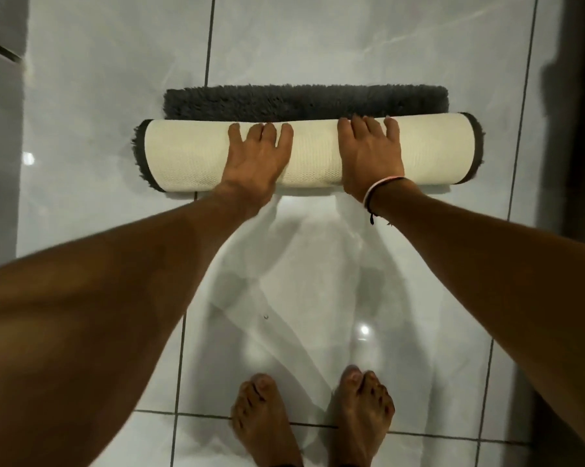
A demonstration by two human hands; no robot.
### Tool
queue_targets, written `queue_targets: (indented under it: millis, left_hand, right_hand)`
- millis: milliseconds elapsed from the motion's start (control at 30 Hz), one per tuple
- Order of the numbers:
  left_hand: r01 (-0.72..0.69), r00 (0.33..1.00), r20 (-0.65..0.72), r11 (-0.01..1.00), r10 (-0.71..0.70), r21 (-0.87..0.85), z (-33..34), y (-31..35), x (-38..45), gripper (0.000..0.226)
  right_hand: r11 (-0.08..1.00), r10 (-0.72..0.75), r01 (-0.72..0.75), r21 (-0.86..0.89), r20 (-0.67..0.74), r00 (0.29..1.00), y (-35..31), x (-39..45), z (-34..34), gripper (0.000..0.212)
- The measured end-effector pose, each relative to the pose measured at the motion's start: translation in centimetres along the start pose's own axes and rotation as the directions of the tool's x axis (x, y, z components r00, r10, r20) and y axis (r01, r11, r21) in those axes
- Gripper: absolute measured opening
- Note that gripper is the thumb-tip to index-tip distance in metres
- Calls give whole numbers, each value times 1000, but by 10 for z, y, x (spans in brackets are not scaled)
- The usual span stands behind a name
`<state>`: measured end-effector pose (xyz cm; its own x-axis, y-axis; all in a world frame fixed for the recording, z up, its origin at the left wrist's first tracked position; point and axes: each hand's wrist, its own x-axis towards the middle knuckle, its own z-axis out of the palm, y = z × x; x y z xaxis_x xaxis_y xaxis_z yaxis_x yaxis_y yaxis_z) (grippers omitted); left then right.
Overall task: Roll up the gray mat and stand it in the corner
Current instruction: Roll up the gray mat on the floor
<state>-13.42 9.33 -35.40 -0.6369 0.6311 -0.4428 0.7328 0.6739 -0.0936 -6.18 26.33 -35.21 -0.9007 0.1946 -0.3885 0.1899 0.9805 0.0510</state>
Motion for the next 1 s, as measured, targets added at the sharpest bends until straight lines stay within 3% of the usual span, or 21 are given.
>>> queue_targets:
  millis: [200,300,533,667,767,833,900,967,1000]
  left_hand:
    - [40,998,-36,992,-45,-116,16,24,-49,93]
    - [31,999,-4,990,-32,-134,30,39,-93,89]
    - [-23,991,125,984,45,-176,66,77,-199,90]
    - [-40,981,180,980,76,-195,73,81,-218,96]
    - [-33,994,97,996,41,-83,63,64,-203,107]
    - [17,1000,-21,999,-18,-49,55,57,-198,110]
    - [43,986,-158,996,-54,-72,54,55,-199,99]
    - [24,980,-193,994,-44,-109,53,55,-200,83]
    - [14,989,-144,991,-34,-132,53,56,-198,83]
  right_hand:
    - [999,-8,11,50,-63,998,-9,-50,16,63]
    - [997,-13,13,80,-2,1000,-22,-94,25,58]
    - [985,-42,16,170,147,988,-48,-210,57,69]
    - [977,-96,60,203,169,981,-45,-230,63,88]
    - [977,-51,37,212,63,997,-33,-219,53,91]
    - [983,-25,40,178,-88,996,-29,-215,48,70]
    - [982,-24,67,179,-230,973,-29,-213,47,55]
    - [975,-39,85,206,-218,975,-31,-207,45,56]
    - [974,-51,86,212,-162,985,-32,-203,44,64]
